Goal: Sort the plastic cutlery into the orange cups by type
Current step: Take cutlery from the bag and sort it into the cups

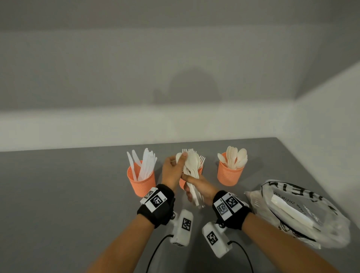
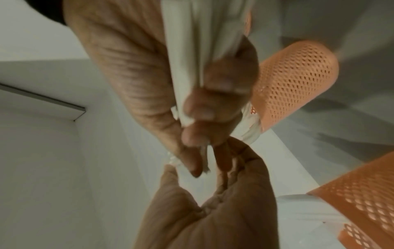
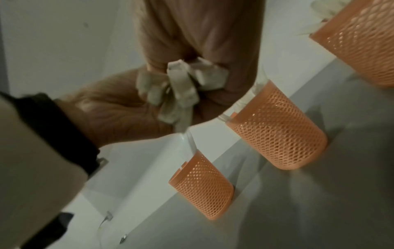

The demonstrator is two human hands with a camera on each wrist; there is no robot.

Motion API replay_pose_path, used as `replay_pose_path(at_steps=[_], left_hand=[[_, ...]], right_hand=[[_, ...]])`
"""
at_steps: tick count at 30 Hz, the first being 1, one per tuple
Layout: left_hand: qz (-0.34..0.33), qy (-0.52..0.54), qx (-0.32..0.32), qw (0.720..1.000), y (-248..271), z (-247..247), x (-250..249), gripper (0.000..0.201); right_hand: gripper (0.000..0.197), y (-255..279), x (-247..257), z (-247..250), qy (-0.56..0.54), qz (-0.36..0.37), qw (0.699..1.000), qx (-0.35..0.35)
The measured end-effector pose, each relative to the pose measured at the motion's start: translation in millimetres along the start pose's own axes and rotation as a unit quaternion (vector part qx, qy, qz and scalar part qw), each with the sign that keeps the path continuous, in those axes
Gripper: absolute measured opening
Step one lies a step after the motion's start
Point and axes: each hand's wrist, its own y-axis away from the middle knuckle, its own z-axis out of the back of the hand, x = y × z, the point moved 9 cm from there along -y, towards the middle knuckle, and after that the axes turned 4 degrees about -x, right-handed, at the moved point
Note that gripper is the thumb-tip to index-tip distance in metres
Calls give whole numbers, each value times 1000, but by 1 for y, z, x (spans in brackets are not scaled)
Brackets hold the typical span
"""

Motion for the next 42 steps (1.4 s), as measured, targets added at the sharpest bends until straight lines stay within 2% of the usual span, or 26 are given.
replay_pose_path(at_steps=[3, 7, 11, 13, 15, 18, 20, 23, 30, 34, 38, 42], left_hand=[[-9, -16, -2, 1000, -3, 4, 2, 34], [-9, -41, 16, 999, -3, 5, 1, 28], [-11, -74, 26, 997, -3, 7, -2, 29], [-40, -104, -3, 994, -3, 11, -8, 32], [-97, -132, -32, 986, 3, 13, -22, 32], [-155, -175, -31, 972, 6, 6, -30, 20], [-148, -197, -27, 969, 4, 3, -25, 12], [-119, -174, -22, 977, 2, 1, -18, 5], [-71, -70, -35, 994, 5, 0, -11, 5], [-53, -36, -33, 997, 3, 0, -6, 8], [-24, -5, -19, 1000, 5, -3, 3, 19], [-31, 18, -19, 999, 7, -7, 2, 24]], right_hand=[[20, 0, -2, 6, -16, -22, 1000, -5], [14, 1, -5, 2, -49, -48, 997, 35], [26, 5, -8, -3, -90, -75, 990, 77], [20, 4, -6, -2, -66, -55, 995, 58], [13, 1, 0, 2, -32, -20, 999, 22], [9, -3, 4, 6, 18, 17, 1000, -7], [9, -4, 4, 7, 27, 19, 999, -7], [17, -3, 3, 6, 1, 18, 1000, 12], [46, 3, 2, 5, -84, -23, 996, 25], [40, 2, 5, 6, -111, -11, 994, 14], [35, 0, 9, 13, -64, 35, 997, -23], [31, -4, 10, 16, -22, 74, 996, -51]])
